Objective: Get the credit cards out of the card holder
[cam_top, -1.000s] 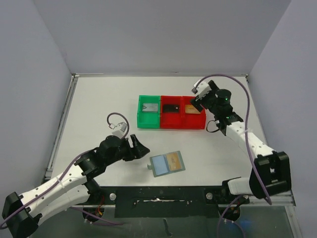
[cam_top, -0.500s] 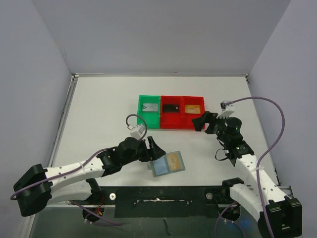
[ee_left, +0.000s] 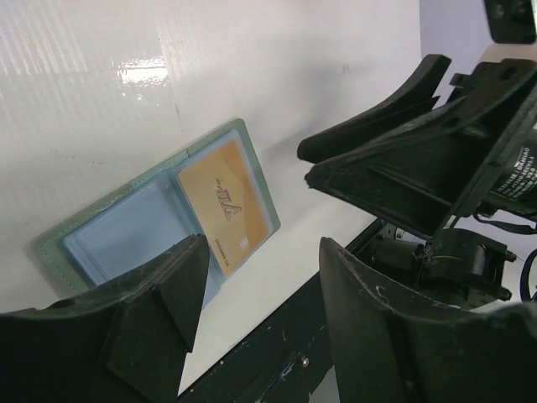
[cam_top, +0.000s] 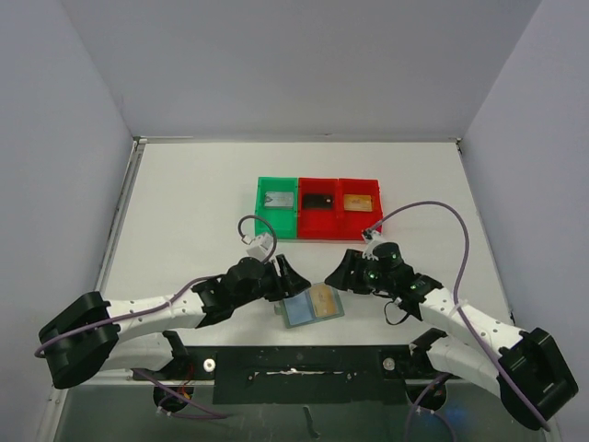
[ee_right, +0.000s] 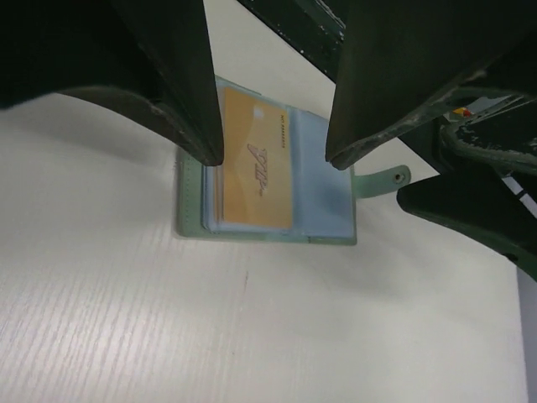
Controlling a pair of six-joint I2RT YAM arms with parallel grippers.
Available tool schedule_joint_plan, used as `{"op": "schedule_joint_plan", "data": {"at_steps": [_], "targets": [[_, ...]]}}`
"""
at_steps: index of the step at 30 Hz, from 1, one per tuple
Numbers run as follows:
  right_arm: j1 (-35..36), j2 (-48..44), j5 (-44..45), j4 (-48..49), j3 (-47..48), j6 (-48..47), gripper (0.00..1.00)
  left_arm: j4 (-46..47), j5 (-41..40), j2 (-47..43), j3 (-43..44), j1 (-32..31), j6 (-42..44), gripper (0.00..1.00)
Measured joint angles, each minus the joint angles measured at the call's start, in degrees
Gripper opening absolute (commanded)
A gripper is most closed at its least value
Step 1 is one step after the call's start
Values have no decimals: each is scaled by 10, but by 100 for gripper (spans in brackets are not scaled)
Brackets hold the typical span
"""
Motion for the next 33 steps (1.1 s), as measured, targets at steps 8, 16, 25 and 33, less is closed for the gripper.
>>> {"op": "schedule_joint_plan", "data": {"at_steps": [8, 16, 25, 33], "targets": [[68, 86, 23, -4, 3, 30, 37, 16, 5, 27, -9, 0, -12, 53], [85, 105, 50, -5, 5, 43, 35, 24, 16, 35, -15, 0, -17, 50], [85, 124, 68, -12, 15, 42, 31, 52, 37, 73, -15, 0, -17, 42], [85, 150, 65, 9, 19, 44, 28, 100, 58, 132, -15, 0, -20, 34]]}}
